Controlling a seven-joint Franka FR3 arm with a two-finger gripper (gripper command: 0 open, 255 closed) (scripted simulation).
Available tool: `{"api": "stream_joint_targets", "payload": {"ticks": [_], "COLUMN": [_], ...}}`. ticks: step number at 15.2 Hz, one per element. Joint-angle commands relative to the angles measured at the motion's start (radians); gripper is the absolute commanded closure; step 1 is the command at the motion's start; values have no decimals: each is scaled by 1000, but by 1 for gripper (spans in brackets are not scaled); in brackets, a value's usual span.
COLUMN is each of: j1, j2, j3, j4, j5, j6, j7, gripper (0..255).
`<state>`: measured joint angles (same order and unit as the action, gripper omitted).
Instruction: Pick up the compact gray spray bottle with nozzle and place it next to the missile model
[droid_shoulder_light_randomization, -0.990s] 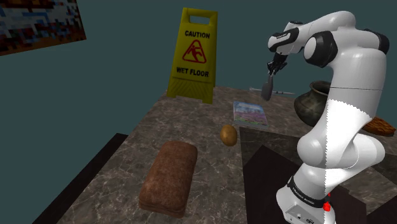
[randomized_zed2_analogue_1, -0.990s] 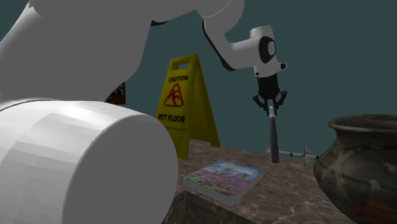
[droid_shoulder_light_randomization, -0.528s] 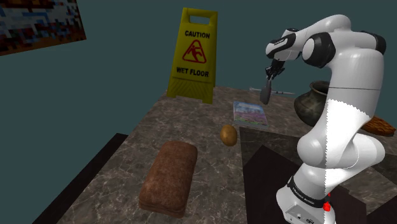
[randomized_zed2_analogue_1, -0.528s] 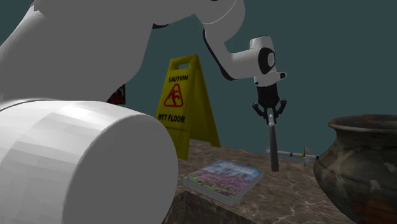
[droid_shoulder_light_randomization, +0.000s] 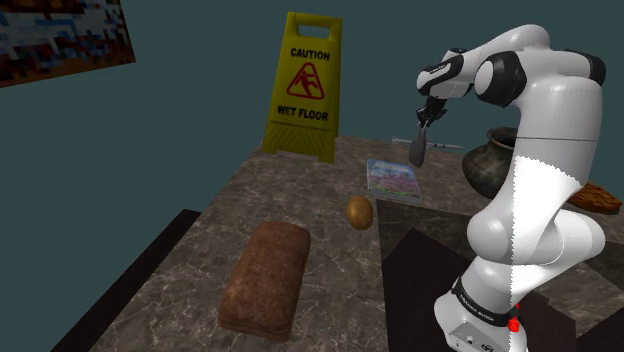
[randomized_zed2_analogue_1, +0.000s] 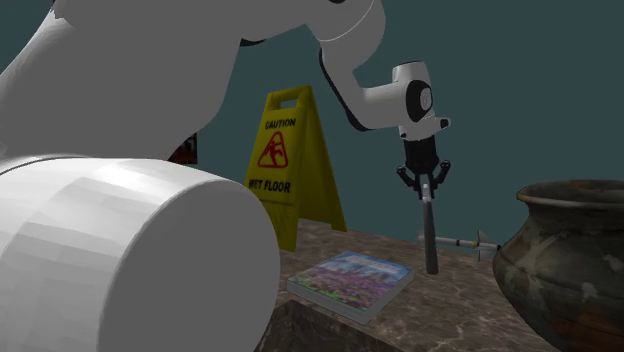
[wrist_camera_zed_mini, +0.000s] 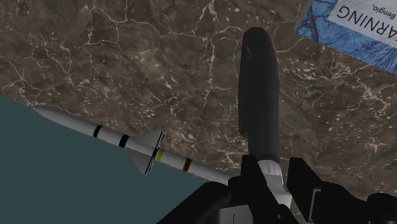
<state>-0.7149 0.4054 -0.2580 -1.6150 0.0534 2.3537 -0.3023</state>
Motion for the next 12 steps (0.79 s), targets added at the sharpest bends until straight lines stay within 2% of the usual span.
{"api": "stream_joint_targets", "payload": {"ticks": [1, 2, 7, 12], "j1": [0, 0, 0, 18], "j2": [0, 0, 0, -87], "j3": [0, 0, 0, -9], "j4": [0, 0, 0, -4], "j5": [0, 0, 0, -26], "j6": [0, 0, 0, -80], "j7": [0, 0, 0, 15], "gripper": [255, 0, 0, 0]}}
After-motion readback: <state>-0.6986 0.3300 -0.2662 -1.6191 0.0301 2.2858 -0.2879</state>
